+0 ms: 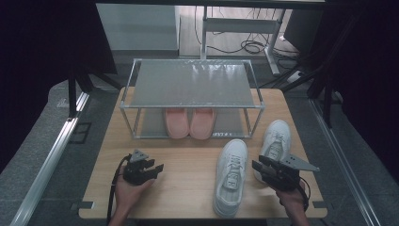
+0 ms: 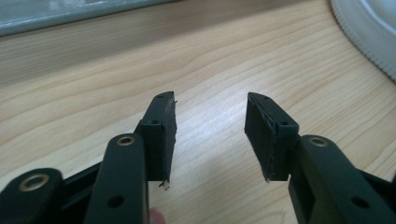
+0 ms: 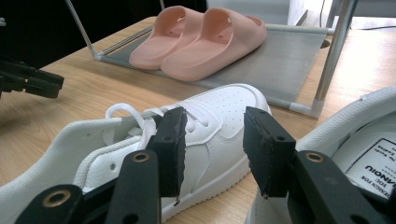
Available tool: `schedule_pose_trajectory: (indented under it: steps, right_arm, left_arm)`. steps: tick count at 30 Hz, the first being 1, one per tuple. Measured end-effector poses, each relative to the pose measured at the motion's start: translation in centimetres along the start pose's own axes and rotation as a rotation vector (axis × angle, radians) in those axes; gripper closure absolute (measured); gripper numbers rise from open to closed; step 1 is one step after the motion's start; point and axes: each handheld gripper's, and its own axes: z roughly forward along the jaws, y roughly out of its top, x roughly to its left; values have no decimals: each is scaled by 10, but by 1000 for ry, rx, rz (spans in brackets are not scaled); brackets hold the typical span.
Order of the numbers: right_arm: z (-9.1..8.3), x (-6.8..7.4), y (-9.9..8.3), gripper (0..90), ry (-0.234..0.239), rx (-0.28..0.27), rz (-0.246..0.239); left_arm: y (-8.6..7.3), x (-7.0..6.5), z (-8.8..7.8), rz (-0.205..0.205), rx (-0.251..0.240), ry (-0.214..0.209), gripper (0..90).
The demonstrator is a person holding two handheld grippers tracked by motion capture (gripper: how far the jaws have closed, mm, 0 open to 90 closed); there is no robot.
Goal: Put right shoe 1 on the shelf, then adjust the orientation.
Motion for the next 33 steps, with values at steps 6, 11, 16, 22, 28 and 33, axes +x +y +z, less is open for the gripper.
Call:
schedule_pose_trajectory:
  steps: [6,11,16,22,28,33]
  right_arm:
    - [1,1,0,584,1,2,-1]
    - [0,0,1,580,-3,-4,-2]
    - [0,1,2,578,-4,-9,-2]
    - [-1,2,2,577,-6,-6,-8]
    - [-4,10,7,625,18,-12,-26]
    - [3,19,14,673,48,-9,-23]
  left_arm:
    - [-7,8,-3,-16,1,19,542]
    - [-7,12,-5,-26,-16,21,541]
    - [-8,10,-5,-13,-14,27,530]
    - [-7,8,-1,-16,-19,27,512]
    - [-7,5,0,-3,-8,18,496]
    - [-7,2,3,-12,-5,8,485]
